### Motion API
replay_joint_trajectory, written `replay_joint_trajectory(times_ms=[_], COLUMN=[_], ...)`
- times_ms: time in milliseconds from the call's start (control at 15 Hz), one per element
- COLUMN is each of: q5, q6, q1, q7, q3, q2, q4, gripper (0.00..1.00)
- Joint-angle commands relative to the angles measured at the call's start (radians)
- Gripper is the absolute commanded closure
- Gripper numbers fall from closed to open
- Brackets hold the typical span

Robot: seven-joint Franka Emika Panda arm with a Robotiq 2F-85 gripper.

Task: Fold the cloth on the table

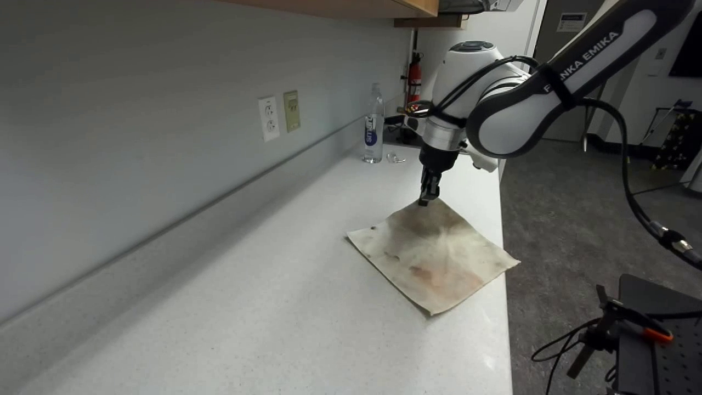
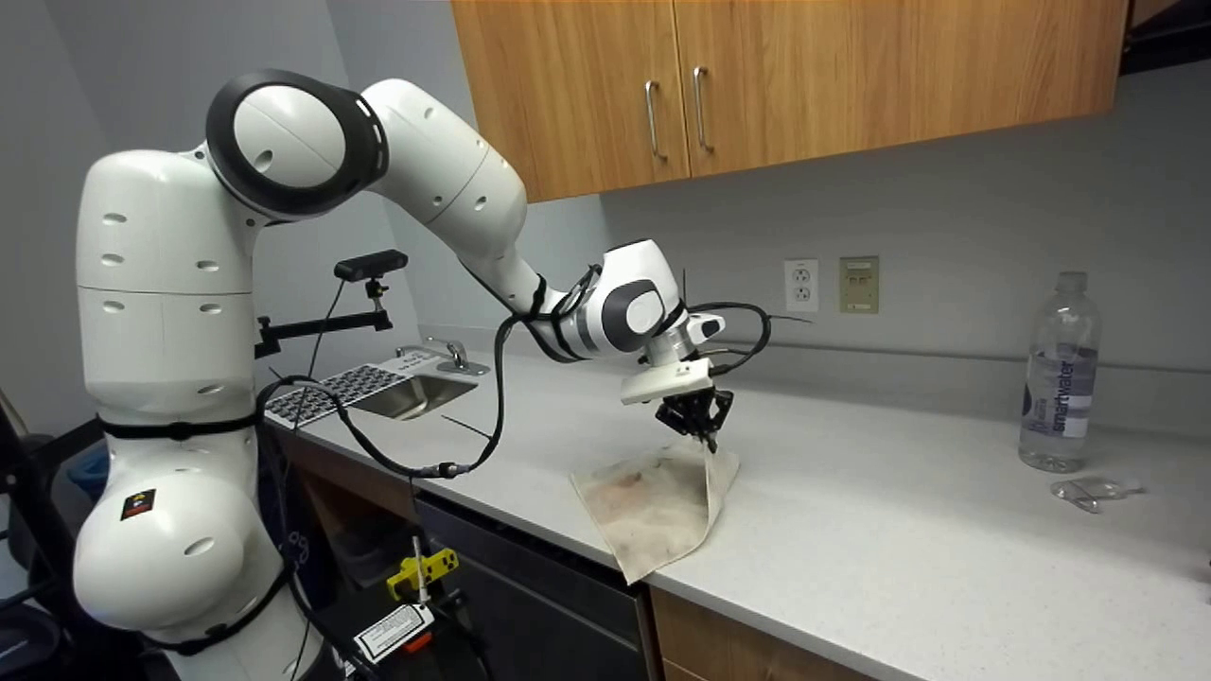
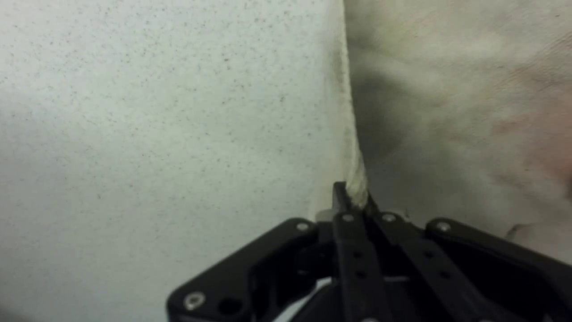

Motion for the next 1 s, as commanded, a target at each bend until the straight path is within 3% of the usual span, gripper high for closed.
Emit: replay_joint_trajectory(times_ms=[0, 933], q5=[0.043, 0.182], q6=[-0.047, -0.133], q1=[0.008, 0.028], q7=[-0.058, -0.233], q3=[0.049, 0.196], q2=[-0.057, -0.049], q4=[-0.058, -0.087], gripper=[0.99, 0.99])
